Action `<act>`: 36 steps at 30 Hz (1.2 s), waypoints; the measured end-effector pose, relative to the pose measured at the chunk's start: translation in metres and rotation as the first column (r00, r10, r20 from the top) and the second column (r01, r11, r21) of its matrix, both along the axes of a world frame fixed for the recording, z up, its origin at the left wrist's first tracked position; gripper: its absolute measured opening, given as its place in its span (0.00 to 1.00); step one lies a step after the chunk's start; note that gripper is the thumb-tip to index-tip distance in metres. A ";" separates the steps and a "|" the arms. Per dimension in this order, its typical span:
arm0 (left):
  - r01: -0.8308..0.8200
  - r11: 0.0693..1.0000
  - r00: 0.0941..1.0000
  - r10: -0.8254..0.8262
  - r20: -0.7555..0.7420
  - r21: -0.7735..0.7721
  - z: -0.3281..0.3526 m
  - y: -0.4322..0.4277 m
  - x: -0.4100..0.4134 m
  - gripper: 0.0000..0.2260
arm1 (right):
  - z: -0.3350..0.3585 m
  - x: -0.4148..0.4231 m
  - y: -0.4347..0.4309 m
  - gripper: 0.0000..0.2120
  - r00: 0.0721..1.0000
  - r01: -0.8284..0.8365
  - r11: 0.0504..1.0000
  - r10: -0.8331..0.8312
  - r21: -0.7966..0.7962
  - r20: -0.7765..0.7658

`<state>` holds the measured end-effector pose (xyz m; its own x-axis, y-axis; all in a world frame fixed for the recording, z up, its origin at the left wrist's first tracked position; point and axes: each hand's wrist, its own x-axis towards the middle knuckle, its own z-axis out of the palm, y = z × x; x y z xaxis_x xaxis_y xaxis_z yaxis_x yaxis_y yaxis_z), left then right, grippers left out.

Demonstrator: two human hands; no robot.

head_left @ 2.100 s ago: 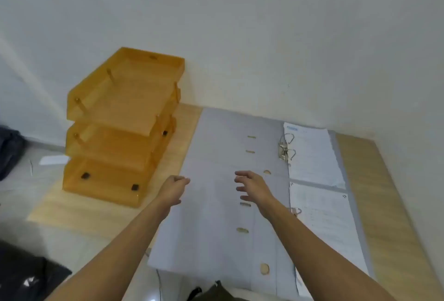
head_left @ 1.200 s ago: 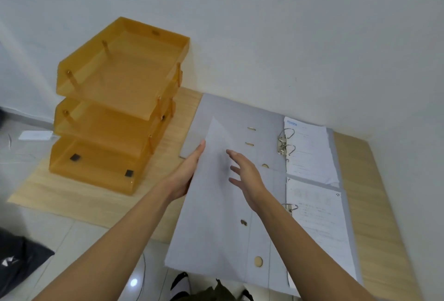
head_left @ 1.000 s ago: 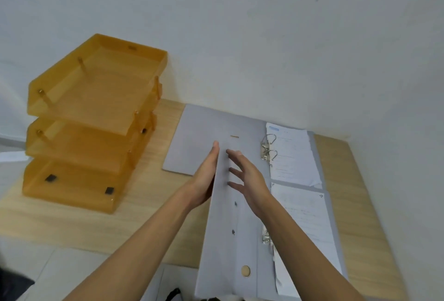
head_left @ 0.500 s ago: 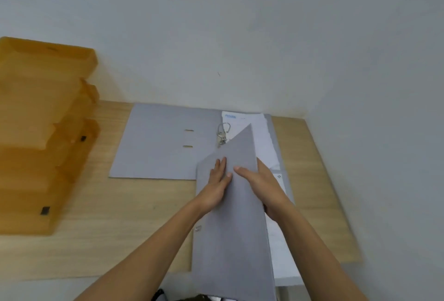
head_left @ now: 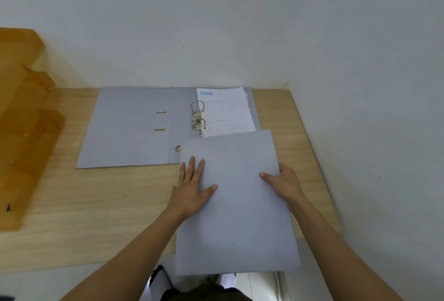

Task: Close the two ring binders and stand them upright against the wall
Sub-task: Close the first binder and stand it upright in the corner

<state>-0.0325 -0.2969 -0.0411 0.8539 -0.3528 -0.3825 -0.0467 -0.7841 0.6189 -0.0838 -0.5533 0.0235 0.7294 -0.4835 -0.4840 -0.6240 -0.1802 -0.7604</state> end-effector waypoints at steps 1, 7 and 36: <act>-0.003 1.000 1.000 0.003 0.016 0.003 -0.001 -0.003 -0.005 0.40 | -0.009 -0.002 -0.007 0.23 1.000 0.015 1.000 -0.015 0.005 -0.017; -0.121 0.986 0.992 0.122 0.008 -0.115 -0.007 -0.007 -0.027 0.43 | -0.041 -0.005 -0.022 0.35 0.995 -0.010 0.995 -0.001 -0.103 -0.103; -0.714 0.621 0.581 0.270 -0.768 -0.322 0.011 -0.013 -0.003 0.28 | -0.038 -0.035 0.047 0.31 0.980 -0.112 0.991 0.122 0.070 -0.160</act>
